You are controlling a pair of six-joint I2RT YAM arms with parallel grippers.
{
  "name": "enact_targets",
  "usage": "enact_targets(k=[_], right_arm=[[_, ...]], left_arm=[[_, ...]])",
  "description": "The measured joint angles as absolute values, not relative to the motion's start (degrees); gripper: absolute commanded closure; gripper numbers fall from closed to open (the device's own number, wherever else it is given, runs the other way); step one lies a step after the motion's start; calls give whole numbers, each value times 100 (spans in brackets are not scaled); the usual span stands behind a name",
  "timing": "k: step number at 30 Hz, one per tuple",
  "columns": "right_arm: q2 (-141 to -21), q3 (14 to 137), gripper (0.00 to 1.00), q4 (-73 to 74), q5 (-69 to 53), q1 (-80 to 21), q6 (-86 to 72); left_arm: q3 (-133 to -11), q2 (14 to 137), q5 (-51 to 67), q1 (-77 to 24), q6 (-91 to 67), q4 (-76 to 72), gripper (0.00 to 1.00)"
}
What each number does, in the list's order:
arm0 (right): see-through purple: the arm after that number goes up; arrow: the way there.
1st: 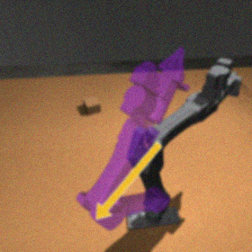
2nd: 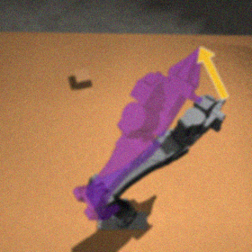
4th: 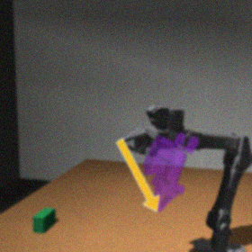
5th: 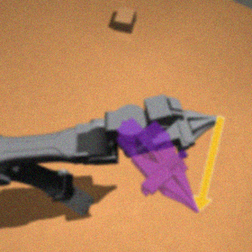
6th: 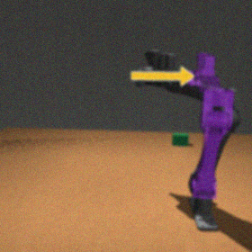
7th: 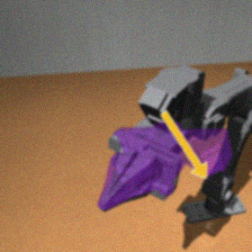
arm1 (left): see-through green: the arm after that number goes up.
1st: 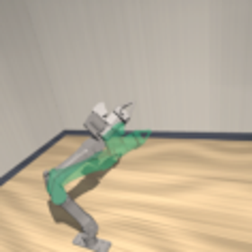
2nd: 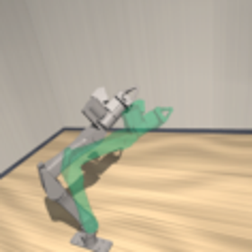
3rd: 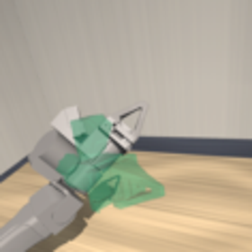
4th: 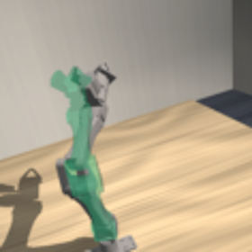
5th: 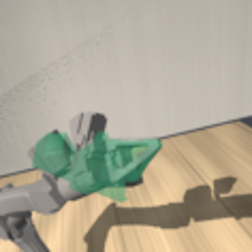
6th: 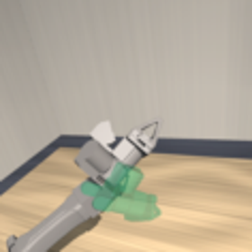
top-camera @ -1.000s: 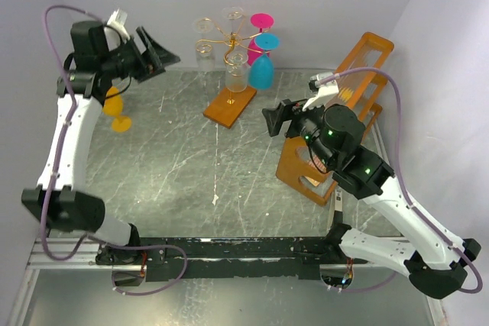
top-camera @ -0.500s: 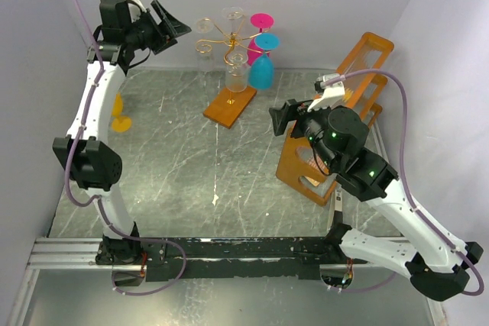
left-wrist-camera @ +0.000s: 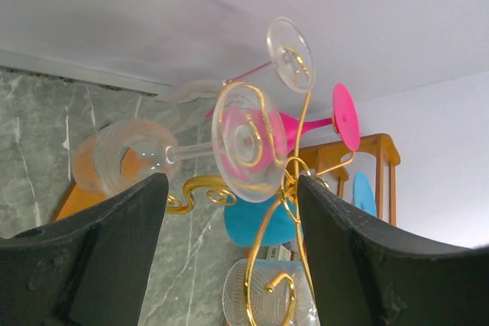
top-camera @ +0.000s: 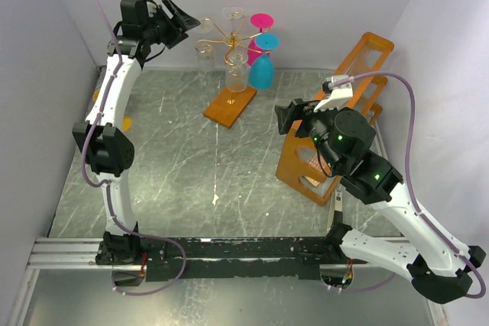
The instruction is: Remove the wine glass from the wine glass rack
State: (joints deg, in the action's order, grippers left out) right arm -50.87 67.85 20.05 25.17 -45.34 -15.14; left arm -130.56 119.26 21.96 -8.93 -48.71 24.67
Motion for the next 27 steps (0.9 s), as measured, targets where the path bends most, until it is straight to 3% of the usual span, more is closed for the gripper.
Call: enact_targets(k=[5,27], right_arm=[[-5070,6785,22,2029,2541,-4534,-1518],[-4958,6794,22,2110,2639,-4534,-1586]], left_arm=[[-13026,12027,1986,-1007,-5043,2471,31],[-13349,12431,1463,-1201,-5207,2359,43]])
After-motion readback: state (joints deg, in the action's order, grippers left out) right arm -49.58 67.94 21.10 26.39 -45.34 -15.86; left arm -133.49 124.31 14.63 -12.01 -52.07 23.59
